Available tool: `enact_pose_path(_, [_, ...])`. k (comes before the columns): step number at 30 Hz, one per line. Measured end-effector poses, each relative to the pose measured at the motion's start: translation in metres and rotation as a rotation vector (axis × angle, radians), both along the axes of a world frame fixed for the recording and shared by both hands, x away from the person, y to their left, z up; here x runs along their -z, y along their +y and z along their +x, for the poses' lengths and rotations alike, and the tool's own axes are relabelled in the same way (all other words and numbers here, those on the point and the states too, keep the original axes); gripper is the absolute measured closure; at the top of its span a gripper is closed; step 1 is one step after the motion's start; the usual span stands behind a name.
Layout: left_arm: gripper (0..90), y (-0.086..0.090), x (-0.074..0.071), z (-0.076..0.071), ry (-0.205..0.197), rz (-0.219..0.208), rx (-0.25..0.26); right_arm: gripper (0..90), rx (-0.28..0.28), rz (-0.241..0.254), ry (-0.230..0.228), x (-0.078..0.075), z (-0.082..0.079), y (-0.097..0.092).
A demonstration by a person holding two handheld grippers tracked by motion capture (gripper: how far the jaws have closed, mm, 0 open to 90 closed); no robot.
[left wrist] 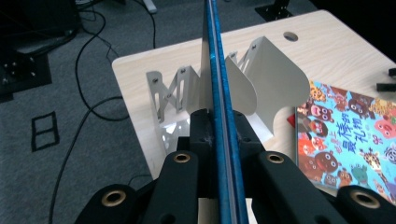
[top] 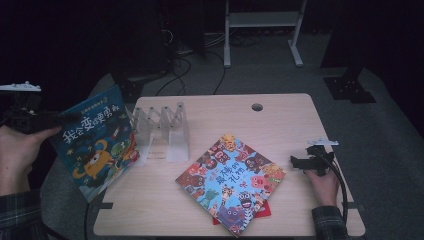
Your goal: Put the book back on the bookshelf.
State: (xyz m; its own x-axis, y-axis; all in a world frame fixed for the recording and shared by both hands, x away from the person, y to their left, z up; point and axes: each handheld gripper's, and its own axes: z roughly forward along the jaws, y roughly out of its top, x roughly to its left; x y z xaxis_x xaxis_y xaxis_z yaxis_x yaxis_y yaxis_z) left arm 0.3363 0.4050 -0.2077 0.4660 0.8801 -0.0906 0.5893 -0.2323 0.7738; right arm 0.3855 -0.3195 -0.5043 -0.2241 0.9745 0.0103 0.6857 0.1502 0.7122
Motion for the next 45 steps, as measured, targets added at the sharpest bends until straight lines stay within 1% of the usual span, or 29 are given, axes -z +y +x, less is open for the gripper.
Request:
enact_pose_path(4, [82.2,-0.003,0.003,0.013,-0.006,0.006,-0.010,0.0,0.000,0.000,0.000,0.000,0.000,0.000])
enact_pose_path(5, [82.2,-0.006,0.005,0.021,-0.007,0.011,-0.014,0.0,0.000,0.000,0.001,0.000,0.000,0.000])
enact_pose_path(6, [82.2,-0.006,0.005,0.021,-0.007,0.011,-0.014,0.0,0.000,0.000,0.001,0.000,0.000,0.000])
enact_pose_path(7, [82.2,-0.007,0.006,0.024,-0.014,0.013,-0.016,0.0,0.000,0.000,0.000,0.000,0.000,0.000])
enact_pose_path(8, [82.2,-0.008,0.007,0.028,-0.010,0.016,-0.013,0.0,0.000,0.000,0.001,0.000,0.000,0.000])
enact_pose_path(10, [82.2,-0.011,0.010,0.037,-0.028,0.011,-0.022,0.0,-0.001,0.001,0.001,0.000,0.000,0.000])
enact_pose_path(11, [82.2,-0.011,0.010,0.037,-0.028,0.011,-0.022,0.0,-0.001,0.001,0.001,0.000,0.000,0.000])
enact_pose_path(12, [82.2,-0.011,0.012,0.041,-0.038,0.008,-0.022,0.0,-0.002,0.001,0.001,0.000,0.000,0.000])
enact_pose_path(13, [82.3,-0.011,0.012,0.041,-0.038,0.008,-0.022,0.0,-0.002,0.001,0.001,0.000,0.000,0.000])
enact_pose_path(14, [82.3,-0.011,0.013,0.043,-0.047,0.005,-0.026,0.0,-0.002,0.000,0.000,0.000,0.000,0.000])
enact_pose_path(15, [82.2,-0.011,0.015,0.047,-0.038,-0.002,-0.031,0.0,-0.004,-0.001,-0.001,0.000,0.000,0.000])
enact_pose_path(18, [82.2,-0.010,0.019,0.051,-0.042,-0.011,-0.033,0.0,-0.004,0.001,0.001,0.000,0.000,0.000])
enact_pose_path(20, [82.2,-0.010,0.021,0.052,-0.040,-0.011,-0.034,0.0,-0.004,0.001,0.001,0.000,0.000,0.000])
enact_pose_path(28, [82.2,-0.011,0.031,0.054,-0.022,0.012,-0.022,0.0,-0.006,0.001,0.001,0.000,0.000,0.000])
enact_pose_path(30, [82.2,-0.009,0.033,0.054,-0.018,0.014,-0.023,0.0,-0.006,0.001,0.001,0.000,0.000,0.000])
enact_pose_path(31, [82.2,-0.008,0.034,0.053,-0.011,0.010,-0.028,0.0,-0.006,0.002,0.001,0.000,0.000,0.001])
enact_pose_path(34, [82.0,-0.001,0.038,0.050,-0.008,0.004,-0.034,0.0,-0.008,0.002,0.002,0.000,0.000,0.001])
enact_pose_path(40, [79.5,0.004,0.039,0.047,-0.007,0.013,-0.036,0.0,-0.009,0.002,0.002,0.000,0.000,0.001])
enact_pose_path(45, [77.2,0.005,0.039,0.047,-0.002,0.032,-0.038,0.0,-0.015,0.001,0.002,0.000,0.000,0.001])
